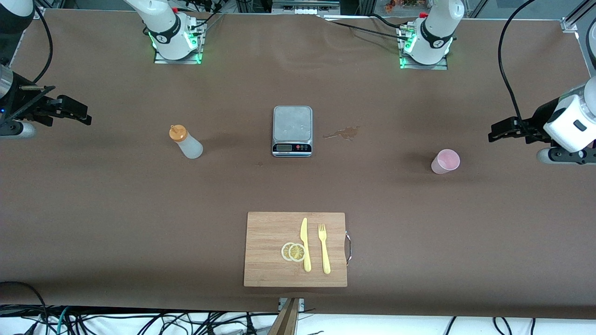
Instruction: Add sauce to pink cup with both arms
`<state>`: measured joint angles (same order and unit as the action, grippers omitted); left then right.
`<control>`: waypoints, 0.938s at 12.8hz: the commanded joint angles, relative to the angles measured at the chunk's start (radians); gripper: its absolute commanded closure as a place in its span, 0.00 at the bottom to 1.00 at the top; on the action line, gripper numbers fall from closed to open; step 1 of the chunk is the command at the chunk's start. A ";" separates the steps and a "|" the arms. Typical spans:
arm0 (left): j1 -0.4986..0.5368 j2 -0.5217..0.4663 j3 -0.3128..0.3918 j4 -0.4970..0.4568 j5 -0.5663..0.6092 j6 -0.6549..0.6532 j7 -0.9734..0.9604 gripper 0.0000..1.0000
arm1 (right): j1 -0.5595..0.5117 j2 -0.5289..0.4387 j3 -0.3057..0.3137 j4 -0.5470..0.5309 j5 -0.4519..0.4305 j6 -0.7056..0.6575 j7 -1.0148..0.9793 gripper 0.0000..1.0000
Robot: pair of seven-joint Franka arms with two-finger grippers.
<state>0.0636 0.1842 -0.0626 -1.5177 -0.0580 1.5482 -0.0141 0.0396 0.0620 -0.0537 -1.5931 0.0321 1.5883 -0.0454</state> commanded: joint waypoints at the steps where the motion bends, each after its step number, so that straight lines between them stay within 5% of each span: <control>1: 0.028 0.032 -0.011 -0.002 0.026 -0.010 0.055 0.00 | -0.007 0.007 0.005 0.021 0.005 -0.008 0.007 0.00; 5: 0.045 0.101 -0.006 -0.061 0.027 0.064 0.106 0.00 | -0.007 0.007 0.005 0.021 0.005 -0.008 0.007 0.00; 12: 0.076 0.097 0.004 -0.450 0.027 0.514 0.178 0.00 | -0.007 0.007 0.005 0.021 0.005 -0.008 0.009 0.00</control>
<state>0.1270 0.3209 -0.0588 -1.8610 -0.0538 1.9715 0.1397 0.0395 0.0620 -0.0537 -1.5927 0.0321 1.5884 -0.0453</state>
